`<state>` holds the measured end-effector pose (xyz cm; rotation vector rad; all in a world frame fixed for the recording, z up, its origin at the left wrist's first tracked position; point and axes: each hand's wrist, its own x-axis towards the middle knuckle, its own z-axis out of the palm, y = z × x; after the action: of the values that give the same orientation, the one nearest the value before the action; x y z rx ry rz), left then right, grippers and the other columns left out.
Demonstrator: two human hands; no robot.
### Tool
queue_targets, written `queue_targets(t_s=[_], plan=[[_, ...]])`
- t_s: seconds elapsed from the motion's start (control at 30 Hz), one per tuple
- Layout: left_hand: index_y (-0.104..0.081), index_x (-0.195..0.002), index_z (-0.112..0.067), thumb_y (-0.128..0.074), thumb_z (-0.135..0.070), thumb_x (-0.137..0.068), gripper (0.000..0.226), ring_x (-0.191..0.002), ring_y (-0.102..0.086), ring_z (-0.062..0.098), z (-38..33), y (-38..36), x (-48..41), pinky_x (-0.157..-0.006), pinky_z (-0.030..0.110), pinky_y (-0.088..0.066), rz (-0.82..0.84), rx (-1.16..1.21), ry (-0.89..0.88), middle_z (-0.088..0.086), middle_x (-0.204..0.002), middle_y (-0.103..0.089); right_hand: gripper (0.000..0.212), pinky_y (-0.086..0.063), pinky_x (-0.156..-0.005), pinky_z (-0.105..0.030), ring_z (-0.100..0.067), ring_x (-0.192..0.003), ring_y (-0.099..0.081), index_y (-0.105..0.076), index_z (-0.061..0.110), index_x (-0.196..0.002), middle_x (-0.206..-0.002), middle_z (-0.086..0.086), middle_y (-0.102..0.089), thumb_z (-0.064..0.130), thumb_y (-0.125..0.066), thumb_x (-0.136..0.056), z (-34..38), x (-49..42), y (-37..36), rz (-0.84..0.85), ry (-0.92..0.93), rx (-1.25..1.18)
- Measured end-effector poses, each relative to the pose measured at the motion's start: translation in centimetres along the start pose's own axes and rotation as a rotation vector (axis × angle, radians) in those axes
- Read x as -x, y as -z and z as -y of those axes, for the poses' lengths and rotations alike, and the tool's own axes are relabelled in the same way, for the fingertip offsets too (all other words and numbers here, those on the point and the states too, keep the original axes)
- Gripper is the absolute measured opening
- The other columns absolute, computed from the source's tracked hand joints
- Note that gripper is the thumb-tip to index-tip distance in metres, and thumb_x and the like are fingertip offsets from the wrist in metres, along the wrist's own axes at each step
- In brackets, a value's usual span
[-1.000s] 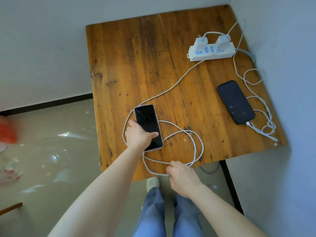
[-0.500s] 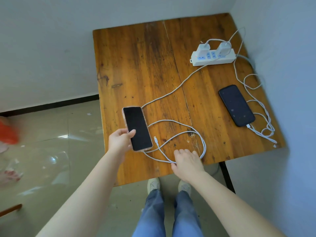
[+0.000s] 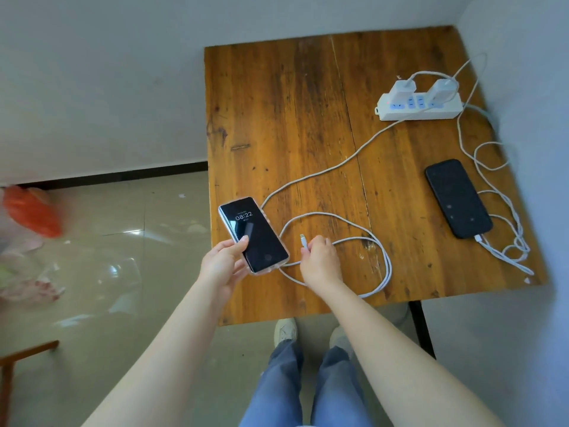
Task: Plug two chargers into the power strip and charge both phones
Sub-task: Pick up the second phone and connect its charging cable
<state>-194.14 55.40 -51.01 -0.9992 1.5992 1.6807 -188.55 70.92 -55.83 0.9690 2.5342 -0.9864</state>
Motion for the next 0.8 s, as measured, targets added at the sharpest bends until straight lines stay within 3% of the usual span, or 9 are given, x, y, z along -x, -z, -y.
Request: queue_targets(t_s=[0.07,0.17,0.33,0.53,0.67,0.73,0.8], plan=[[-0.059,-0.108,-0.011,-0.068,-0.020,-0.086,0.025,-0.092,-0.068,0.021,-0.1,-0.2,0.5,-0.065,0.029,-0.053,0.009,0.010,0.017,0.009,-0.106,-0.070,0.006,-0.051,-0.064,-0.029,-0.018,-0.077,-0.059,-0.051,0.015,-0.095,-0.092,-0.004,-0.060,0.021,-0.049,-0.096,-0.2,0.5,1.5,0.051,-0.038,-0.192],[-0.059,-0.107,-0.011,-0.069,-0.020,-0.085,0.025,-0.098,-0.067,0.023,-0.4,-1.0,1.9,-0.071,0.030,-0.053,0.029,0.047,0.063,0.012,-0.111,-0.069,0.009,-0.043,-0.053,-0.022,-0.015,-0.064,-0.059,-0.054,0.016,-0.088,-0.079,-0.003,-0.064,0.022,-0.053,-0.094,-0.2,1.8,4.8,0.117,-0.043,-0.406],[-0.059,-0.108,-0.006,-0.073,-0.012,-0.082,0.030,-0.102,-0.066,0.026,-1.4,-3.1,6.1,-0.071,0.029,-0.055,0.068,0.192,0.140,0.016,-0.113,-0.069,0.025,-0.039,-0.054,-0.023,-0.008,-0.053,-0.050,-0.068,0.009,-0.082,-0.059,0.006,-0.060,0.028,-0.055,-0.092,0.5,4.9,11.3,0.110,-0.001,-0.478],[-0.055,-0.122,-0.007,-0.072,-0.007,-0.081,0.044,-0.099,-0.066,0.026,-1.5,-5.2,11.7,-0.047,0.025,-0.054,0.098,0.326,0.174,0.018,-0.108,-0.068,0.020,-0.047,-0.061,-0.023,-0.009,-0.067,-0.059,-0.073,0.018,-0.080,-0.066,0.004,-0.066,0.031,-0.060,-0.089,0.5,9.4,17.3,0.134,0.137,-0.498],[-0.056,-0.110,-0.006,-0.073,-0.005,-0.080,0.035,-0.103,-0.065,0.028,-0.7,-6.4,14.2,-0.057,0.028,-0.054,0.093,0.329,0.162,0.020,-0.109,-0.067,0.015,-0.044,-0.062,-0.019,-0.009,-0.072,-0.061,-0.074,0.019,-0.081,-0.070,0.008,-0.067,0.030,-0.066,-0.086,-0.2,11.3,19.4,0.171,0.218,-0.456],[-0.055,-0.101,-0.005,-0.073,-0.004,-0.079,0.028,-0.102,-0.065,0.028,-0.4,-7.0,15.2,-0.055,0.028,-0.053,0.098,0.329,0.161,0.021,-0.108,-0.066,0.015,-0.042,-0.062,-0.019,-0.006,-0.070,-0.059,-0.076,0.017,-0.082,-0.067,0.014,-0.065,0.030,-0.068,-0.085,-0.5,11.6,20.2,0.173,0.247,-0.424],[-0.055,-0.104,-0.005,-0.072,-0.003,-0.080,0.030,-0.100,-0.066,0.029,-0.2,-7.5,16.1,-0.052,0.027,-0.053,0.100,0.340,0.158,0.021,-0.108,-0.066,0.016,-0.043,-0.060,-0.021,-0.008,-0.068,-0.060,-0.076,0.016,-0.083,-0.065,0.012,-0.065,0.030,-0.068,-0.084,-0.8,11.8,20.7,0.170,0.277,-0.360]])
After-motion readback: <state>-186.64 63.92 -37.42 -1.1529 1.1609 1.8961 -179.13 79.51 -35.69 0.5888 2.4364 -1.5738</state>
